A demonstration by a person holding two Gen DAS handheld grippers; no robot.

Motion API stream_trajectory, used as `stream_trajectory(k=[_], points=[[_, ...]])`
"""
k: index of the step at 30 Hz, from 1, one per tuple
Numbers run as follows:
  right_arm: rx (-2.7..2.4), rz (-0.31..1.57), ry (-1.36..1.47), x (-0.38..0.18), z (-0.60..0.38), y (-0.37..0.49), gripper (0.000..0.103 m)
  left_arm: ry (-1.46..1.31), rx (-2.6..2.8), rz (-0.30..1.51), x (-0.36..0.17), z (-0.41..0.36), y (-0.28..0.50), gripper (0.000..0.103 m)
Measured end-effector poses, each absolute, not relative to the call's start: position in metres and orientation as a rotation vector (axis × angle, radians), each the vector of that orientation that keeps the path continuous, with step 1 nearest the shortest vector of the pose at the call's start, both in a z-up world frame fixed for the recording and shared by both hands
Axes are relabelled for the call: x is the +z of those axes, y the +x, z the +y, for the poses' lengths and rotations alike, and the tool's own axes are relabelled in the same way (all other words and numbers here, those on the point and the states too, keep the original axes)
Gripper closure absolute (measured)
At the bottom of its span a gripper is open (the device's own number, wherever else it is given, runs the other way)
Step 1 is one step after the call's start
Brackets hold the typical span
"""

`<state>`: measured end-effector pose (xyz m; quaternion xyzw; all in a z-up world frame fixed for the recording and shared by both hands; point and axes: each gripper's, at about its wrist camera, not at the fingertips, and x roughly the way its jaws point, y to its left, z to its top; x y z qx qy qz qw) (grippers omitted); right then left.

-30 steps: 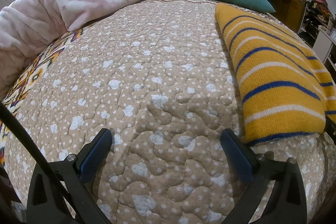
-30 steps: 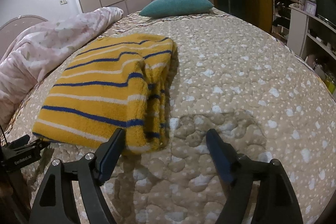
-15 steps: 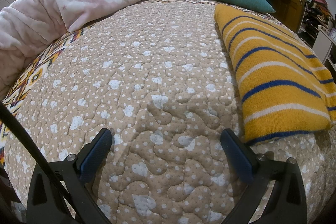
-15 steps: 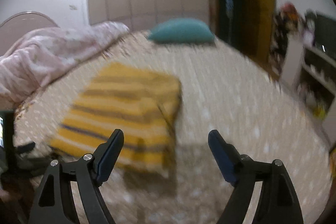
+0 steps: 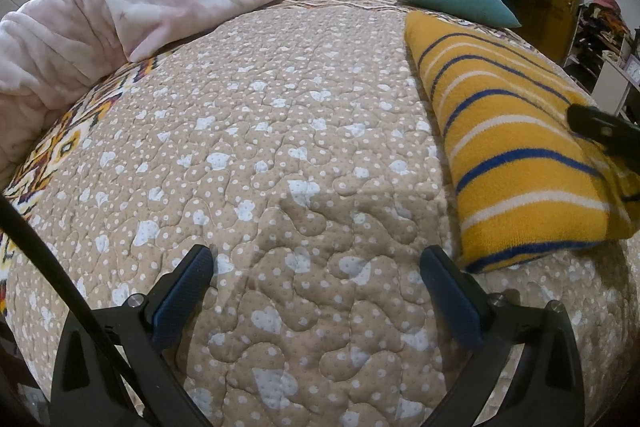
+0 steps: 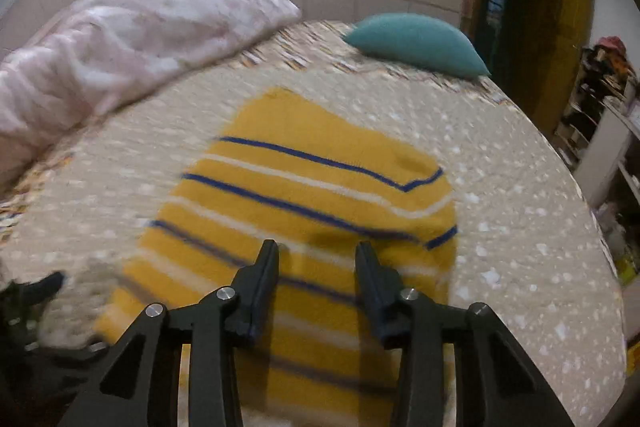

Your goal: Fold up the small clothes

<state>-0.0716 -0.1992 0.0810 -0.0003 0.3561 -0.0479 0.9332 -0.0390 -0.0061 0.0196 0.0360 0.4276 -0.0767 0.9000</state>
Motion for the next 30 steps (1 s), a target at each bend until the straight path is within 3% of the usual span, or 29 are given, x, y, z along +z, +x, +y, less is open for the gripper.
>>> stream_trajectory(k=[3,6,8,14,18,23,30], points=[[-0.084,0.712,-0.087,0.076,-0.178,-0.085,0.046,0.075,-0.157,0.883,0.02,-0.006,-0.04,0.0],[-0.088,0.765,-0.126,0.049,-0.173,-0.084,0.044,0.061,-0.191,0.902,0.022,-0.003,-0.04,0.001],[-0.076,0.758,-0.109,0.053,-0.179,-0.089,0.044,-0.02,-0.254,0.907,0.039,0.011,-0.047,0.007],[-0.028,0.749,0.009,0.046,-0.212,-0.099,0.039,-0.124,-0.375,0.805,0.093,0.011,-0.027,0.007],[-0.007,0.715,0.067,0.043,-0.219,-0.105,0.038,-0.079,-0.348,0.826,0.093,-0.023,0.027,0.007],[-0.006,0.709,0.043,0.041,-0.213,-0.105,0.034,0.099,-0.367,1.023,0.052,-0.082,0.089,0.005],[0.046,0.696,0.088,0.039,-0.219,-0.107,0.026,0.055,-0.377,0.9,0.101,-0.086,0.097,0.007]])
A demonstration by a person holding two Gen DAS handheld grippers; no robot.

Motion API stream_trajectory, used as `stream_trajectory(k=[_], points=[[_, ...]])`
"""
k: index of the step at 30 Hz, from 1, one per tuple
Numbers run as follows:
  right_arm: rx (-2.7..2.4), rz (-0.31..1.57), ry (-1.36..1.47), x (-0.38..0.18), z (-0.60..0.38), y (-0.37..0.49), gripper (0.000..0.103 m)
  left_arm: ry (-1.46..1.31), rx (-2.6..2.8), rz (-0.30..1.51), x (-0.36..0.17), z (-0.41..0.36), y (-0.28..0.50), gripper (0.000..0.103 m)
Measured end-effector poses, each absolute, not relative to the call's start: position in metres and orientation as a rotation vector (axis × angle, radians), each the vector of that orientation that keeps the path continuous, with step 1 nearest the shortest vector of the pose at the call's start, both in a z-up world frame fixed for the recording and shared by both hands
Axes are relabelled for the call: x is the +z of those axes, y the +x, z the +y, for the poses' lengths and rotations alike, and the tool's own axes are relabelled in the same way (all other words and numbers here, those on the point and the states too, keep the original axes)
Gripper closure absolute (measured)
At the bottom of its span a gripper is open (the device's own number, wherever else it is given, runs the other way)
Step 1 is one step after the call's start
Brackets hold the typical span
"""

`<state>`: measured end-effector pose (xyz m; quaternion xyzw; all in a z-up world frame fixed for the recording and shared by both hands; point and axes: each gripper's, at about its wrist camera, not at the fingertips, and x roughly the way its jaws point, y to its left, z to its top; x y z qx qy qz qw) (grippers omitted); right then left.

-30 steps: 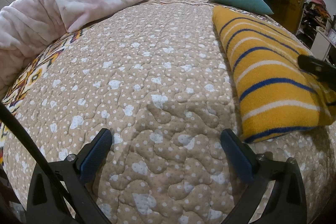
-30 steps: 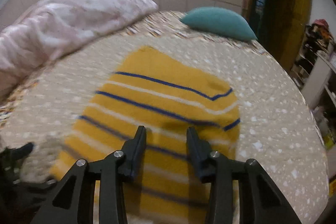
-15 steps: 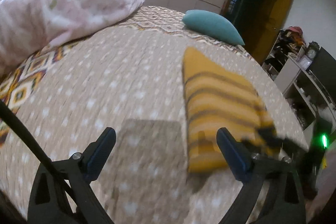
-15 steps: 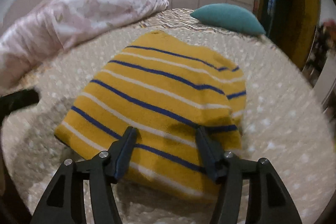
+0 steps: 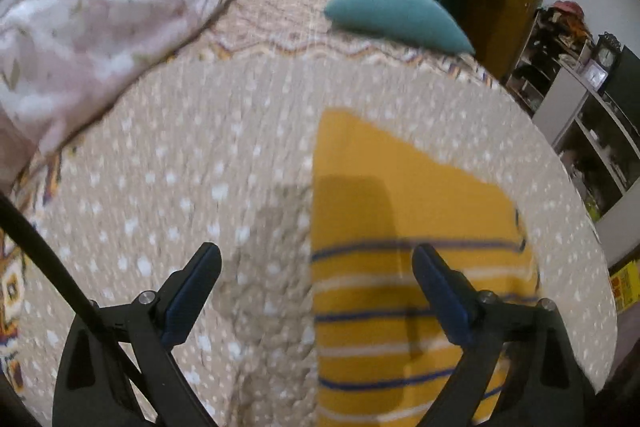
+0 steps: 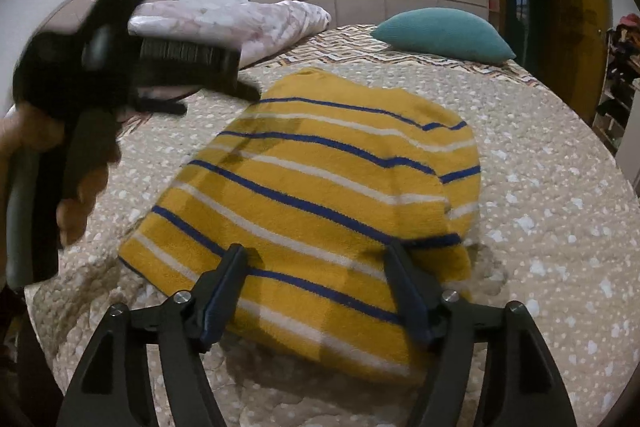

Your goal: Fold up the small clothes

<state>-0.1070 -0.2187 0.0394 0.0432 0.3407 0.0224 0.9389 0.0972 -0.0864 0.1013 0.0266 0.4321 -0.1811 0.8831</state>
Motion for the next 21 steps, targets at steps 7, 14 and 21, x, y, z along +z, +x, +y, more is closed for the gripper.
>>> stream_trajectory(k=[7,14,21], points=[[0.046,0.689,0.09,0.039,-0.217,-0.108,0.026,0.206,-0.335,1.017,0.061,-0.128,0.12,0.006],[0.029,0.591,0.148,0.082,-0.241,-0.12,0.028,0.027,-0.419,0.982,0.095,-0.1,0.108,0.006],[-0.111,0.672,0.224,0.082,-0.296,-0.048,0.042,0.086,-0.362,1.047,0.057,-0.12,0.11,0.0]])
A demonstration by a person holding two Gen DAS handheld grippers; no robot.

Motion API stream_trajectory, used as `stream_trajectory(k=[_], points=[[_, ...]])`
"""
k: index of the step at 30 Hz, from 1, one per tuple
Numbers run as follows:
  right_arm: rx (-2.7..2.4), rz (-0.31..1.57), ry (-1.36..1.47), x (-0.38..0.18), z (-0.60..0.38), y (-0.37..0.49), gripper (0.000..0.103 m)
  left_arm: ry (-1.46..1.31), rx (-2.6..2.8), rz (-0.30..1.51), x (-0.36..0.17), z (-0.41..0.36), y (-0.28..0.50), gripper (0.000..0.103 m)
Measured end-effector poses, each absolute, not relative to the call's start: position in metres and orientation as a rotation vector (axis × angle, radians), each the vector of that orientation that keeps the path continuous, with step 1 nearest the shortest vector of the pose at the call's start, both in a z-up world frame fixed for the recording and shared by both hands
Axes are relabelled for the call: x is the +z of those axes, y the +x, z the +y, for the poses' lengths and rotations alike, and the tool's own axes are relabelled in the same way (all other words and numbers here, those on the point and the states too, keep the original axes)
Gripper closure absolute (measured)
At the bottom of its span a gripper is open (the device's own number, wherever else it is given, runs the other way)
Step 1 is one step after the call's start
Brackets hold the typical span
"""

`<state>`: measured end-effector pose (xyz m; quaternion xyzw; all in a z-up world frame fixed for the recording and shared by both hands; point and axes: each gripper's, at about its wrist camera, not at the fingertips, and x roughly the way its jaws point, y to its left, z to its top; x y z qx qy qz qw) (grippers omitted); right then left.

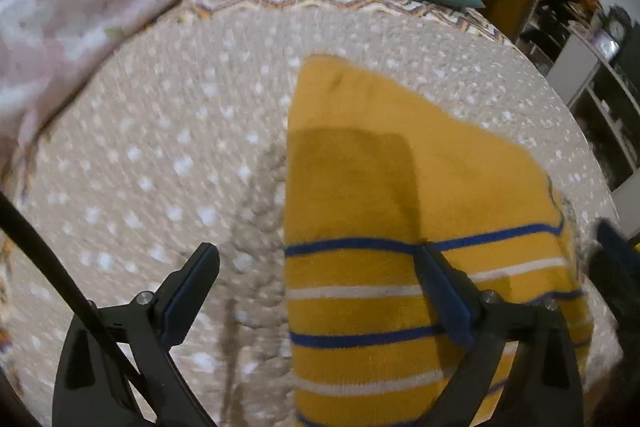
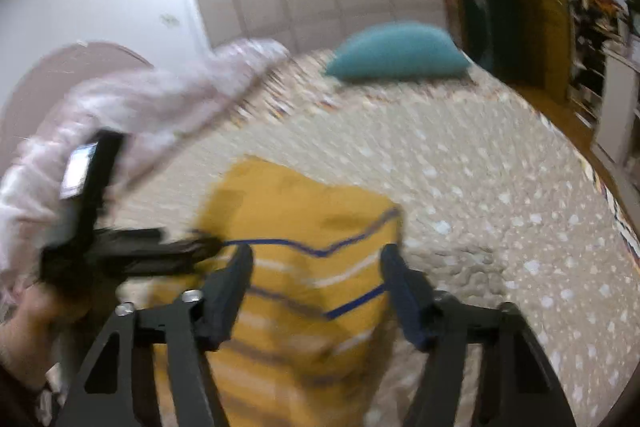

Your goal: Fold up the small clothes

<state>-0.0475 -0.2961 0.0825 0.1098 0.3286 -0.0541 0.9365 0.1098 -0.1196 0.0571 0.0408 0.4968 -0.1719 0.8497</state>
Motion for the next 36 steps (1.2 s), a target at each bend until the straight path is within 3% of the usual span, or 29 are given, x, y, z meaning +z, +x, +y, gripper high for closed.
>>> stream_trajectory(k=[2,5,12,15,20,31,36], points=[[-0.142,0.751,0.226,0.055,-0.305,-0.028,0.04,0.04,-0.342,1.049,0.054,-0.116,0.112,0.0],[-0.114,0.737,0.403,0.032,-0.336,-0.026,0.017,0.039,-0.342,1.035,0.061,-0.112,0.11,0.0],[-0.106,0.676,0.444,0.053,-0.332,-0.07,0.023,0.138,-0.354,0.855,0.085,-0.112,0.05,0.0],[-0.115,0.678,0.381,0.053,-0.314,-0.091,0.023,0.197,-0.335,0.871,0.062,-0.115,0.041,0.0],[-0.144,0.73,0.445,0.037,-0.32,-0.112,0.023,-0.016,-0.37,0.976,0.055,-0.085,0.04,0.0],[-0.177,0.748,0.312,0.028,-0.297,-0.169,0.02,-0.11,-0.427,0.94,0.038,-0.037,-0.027,0.0],[-0.205,0.628,0.246,0.06,-0.283,-0.186,0.021,-0.05,-0.4,0.906,0.034,-0.045,-0.032,0.0]])
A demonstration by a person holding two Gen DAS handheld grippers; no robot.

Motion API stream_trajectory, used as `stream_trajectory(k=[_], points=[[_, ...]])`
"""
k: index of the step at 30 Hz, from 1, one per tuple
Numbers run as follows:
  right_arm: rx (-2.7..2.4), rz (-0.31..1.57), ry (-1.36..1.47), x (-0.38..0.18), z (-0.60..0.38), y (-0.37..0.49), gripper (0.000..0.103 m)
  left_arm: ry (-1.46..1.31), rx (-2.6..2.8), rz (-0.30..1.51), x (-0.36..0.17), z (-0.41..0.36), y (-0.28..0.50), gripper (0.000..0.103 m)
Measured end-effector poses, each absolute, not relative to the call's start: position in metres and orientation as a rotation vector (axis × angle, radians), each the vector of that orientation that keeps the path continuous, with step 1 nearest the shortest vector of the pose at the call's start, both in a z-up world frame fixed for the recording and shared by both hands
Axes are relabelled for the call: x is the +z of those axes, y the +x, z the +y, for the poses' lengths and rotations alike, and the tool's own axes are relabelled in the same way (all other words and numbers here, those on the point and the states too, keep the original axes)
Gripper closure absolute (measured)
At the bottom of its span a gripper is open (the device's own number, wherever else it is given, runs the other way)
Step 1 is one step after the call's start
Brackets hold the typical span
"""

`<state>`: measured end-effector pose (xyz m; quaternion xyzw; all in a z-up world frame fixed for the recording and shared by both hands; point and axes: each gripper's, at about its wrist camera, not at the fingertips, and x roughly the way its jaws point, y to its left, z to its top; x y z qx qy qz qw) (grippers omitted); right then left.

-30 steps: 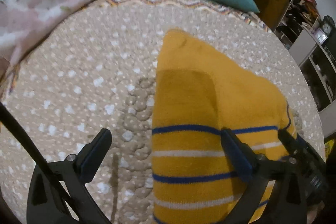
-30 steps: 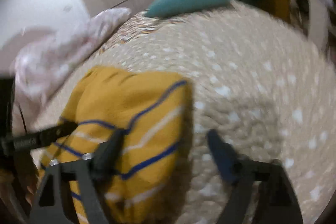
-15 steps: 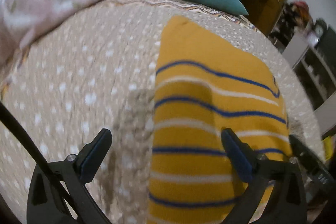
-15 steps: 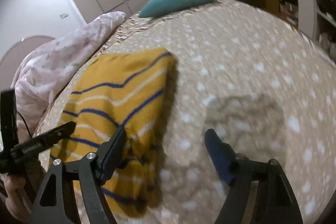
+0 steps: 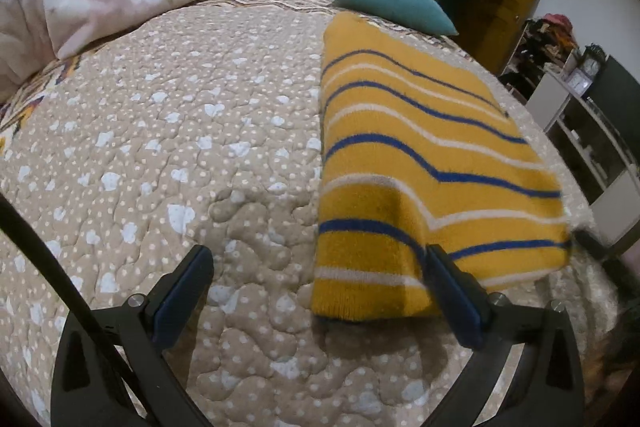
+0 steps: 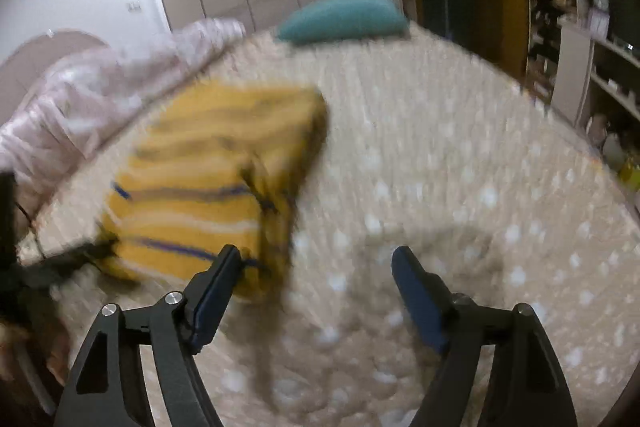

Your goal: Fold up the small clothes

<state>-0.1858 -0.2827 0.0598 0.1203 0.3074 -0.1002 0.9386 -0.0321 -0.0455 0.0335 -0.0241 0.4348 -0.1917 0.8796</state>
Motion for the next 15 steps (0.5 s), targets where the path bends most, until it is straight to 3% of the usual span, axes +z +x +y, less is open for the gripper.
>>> stream_trajectory(k=[4,5,8,10,11,12,13,14,15], points=[[-0.088,0.502,0.278,0.097,-0.275,-0.177,0.028,-0.031,-0.388,0.893,0.033,-0.048,-0.033,0.0],[-0.019,0.503,0.311,0.1,-0.273,-0.166,0.036,-0.035,-0.39,0.895,0.032,-0.048,-0.032,0.0],[0.137,0.584,0.405,0.087,-0.274,-0.126,0.042,-0.042,-0.394,0.898,0.031,-0.047,-0.03,0.0],[0.104,0.694,0.441,0.057,-0.287,-0.1,0.057,-0.041,-0.396,0.895,0.031,-0.048,-0.031,0.0],[0.07,0.7,0.443,0.05,-0.296,-0.099,0.085,-0.038,-0.399,0.894,0.031,-0.048,-0.031,0.0],[0.035,0.689,0.439,0.045,-0.305,-0.102,0.091,-0.036,-0.404,0.893,0.031,-0.049,-0.031,0.0],[0.018,0.671,0.47,0.044,-0.317,-0.111,0.091,-0.033,-0.404,0.892,0.031,-0.049,-0.03,0.0],[-0.037,0.667,0.474,0.046,-0.321,-0.118,0.08,-0.034,-0.402,0.891,0.03,-0.048,-0.031,0.0],[-0.205,0.675,0.405,0.051,-0.323,-0.127,0.06,-0.038,-0.402,0.89,0.03,-0.048,-0.03,0.0]])
